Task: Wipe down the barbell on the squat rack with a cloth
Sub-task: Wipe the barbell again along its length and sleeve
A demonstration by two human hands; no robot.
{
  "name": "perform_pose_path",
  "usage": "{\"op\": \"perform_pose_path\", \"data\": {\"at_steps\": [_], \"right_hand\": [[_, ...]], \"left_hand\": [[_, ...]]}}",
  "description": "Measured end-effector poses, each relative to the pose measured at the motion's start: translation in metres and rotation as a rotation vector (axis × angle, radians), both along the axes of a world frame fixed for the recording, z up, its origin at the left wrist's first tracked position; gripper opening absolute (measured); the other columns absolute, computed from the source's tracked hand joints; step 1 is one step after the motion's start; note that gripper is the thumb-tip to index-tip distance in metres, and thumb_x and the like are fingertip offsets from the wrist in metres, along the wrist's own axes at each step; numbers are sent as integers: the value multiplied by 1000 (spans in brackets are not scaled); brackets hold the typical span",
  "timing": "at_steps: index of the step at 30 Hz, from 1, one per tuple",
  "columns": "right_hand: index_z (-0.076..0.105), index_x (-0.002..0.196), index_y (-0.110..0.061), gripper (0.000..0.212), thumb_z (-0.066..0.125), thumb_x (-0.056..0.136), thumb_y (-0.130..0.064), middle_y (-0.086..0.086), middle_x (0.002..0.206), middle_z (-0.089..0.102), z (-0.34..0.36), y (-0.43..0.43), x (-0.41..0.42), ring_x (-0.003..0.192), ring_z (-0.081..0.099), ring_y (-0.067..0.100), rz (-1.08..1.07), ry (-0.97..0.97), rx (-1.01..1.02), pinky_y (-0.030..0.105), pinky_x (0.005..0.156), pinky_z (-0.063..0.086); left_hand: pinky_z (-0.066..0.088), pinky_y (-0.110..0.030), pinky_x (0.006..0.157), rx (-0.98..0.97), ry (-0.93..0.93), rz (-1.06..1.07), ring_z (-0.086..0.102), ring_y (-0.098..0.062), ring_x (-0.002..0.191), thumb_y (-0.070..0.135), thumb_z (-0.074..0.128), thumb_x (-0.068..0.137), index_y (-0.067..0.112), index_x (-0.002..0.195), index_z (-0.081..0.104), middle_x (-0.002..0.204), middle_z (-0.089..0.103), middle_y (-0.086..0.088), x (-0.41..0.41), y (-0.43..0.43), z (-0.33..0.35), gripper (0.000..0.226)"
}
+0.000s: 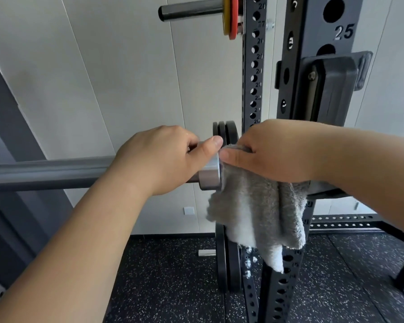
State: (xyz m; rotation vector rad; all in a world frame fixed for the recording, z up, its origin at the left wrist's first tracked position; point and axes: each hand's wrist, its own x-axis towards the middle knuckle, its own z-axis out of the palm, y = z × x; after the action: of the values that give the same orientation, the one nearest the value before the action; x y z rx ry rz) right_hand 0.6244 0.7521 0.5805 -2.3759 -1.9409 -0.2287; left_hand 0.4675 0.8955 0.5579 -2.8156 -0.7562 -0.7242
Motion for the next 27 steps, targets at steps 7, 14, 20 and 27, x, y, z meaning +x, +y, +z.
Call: {"op": "perform_pose_path", "data": {"at_steps": [7,14,20,27], "right_hand": [[68,95,-33,42,48,91,-70,-9,85,73,7,-15,7,74,67,4,4,128,-142,27,74,55],[56,74,-22,65,34,87,-82,-1,66,61,-1,0,5,56,54,7,-11,68,-38,31,60,46],[62,89,-41,32,45,94,-67,-24,87,69,11,-14,11,74,63,-8,19,201,-188,16,62,48],[61,78,-20,73,27,82,-84,-7,57,55,4,2,9,48,50,3,-62,191,-82,16,48,39]], "left_hand": [[34,-32,54,113,17,13,54,-20,61,85,2,82,17,68,51,60,55,1,-3,-3,-6,85],[35,-34,55,61,57,-2,53,-20,61,81,6,87,16,68,51,61,55,0,-2,-3,-2,81],[29,-33,53,137,87,6,46,-23,61,85,-13,80,21,70,47,64,53,3,-4,-6,-4,89],[35,-31,51,112,60,-30,49,-14,55,82,-8,82,20,67,49,56,52,1,-3,-2,-3,86]]}}
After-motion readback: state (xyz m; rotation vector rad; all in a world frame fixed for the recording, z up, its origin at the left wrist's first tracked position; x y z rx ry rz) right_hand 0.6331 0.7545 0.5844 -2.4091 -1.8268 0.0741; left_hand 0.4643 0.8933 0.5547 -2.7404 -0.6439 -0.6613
